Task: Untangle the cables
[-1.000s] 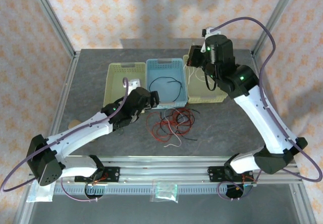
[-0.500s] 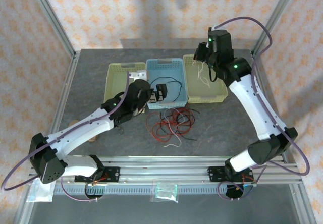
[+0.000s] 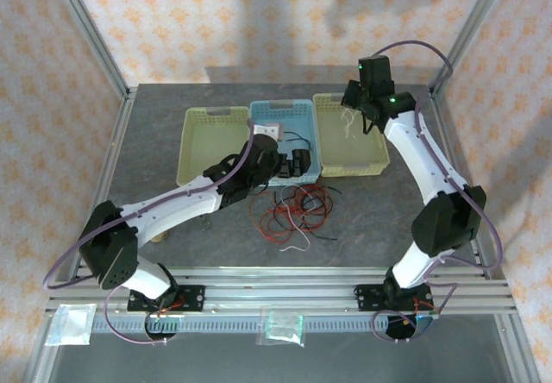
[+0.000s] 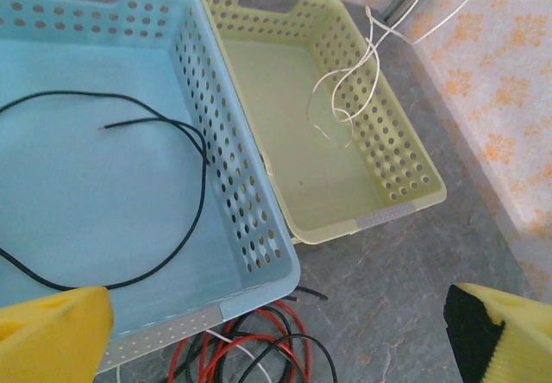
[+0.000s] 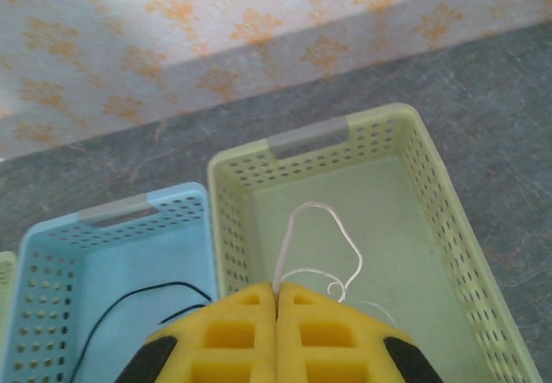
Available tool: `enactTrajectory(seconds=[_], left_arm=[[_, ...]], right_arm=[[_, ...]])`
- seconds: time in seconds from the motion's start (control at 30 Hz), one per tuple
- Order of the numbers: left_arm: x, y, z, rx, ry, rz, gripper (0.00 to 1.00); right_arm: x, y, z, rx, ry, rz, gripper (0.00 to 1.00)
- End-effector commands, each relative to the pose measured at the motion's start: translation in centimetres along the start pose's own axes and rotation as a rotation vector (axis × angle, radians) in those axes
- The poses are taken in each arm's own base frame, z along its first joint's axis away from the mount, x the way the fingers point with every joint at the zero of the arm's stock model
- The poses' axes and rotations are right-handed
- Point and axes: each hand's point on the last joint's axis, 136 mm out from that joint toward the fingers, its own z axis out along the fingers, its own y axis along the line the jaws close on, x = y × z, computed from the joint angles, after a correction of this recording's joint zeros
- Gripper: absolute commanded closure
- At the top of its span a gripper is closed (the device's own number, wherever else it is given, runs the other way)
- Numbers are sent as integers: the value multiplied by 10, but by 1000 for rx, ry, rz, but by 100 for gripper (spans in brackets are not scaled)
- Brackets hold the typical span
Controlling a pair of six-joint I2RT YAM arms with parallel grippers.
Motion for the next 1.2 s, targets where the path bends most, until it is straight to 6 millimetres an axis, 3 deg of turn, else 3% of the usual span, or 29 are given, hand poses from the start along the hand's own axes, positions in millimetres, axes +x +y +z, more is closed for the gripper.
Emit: enactTrajectory(seconds=[0.0, 0.23, 0.47, 0.7, 0.83, 0.97, 1.07, 1.17], left_arm=[[-11, -25, 5, 65, -13, -19, 1], [-13, -45, 12, 132, -23, -19, 1], [-13, -43, 15, 116, -21, -20, 1], [-4, -32, 16, 72, 3, -21, 1], [-1, -25, 17, 38, 11, -23, 1], [2, -22, 19, 20, 21, -23, 1], [3, -18, 19, 1, 28, -26, 1], [6, -12, 17, -35, 43, -24, 1]], right_arm=[[6, -12, 18, 31, 17, 5, 100], [39, -32, 55, 61, 131, 19, 100], [72, -35, 90, 54, 241, 5, 100], [107, -37, 117, 60, 363, 4, 84], [105, -34, 117, 44, 359, 13, 63], [98, -31, 112, 32, 345, 13, 49], [90, -27, 103, 12, 322, 16, 36], [75, -19, 87, -32, 277, 26, 30]])
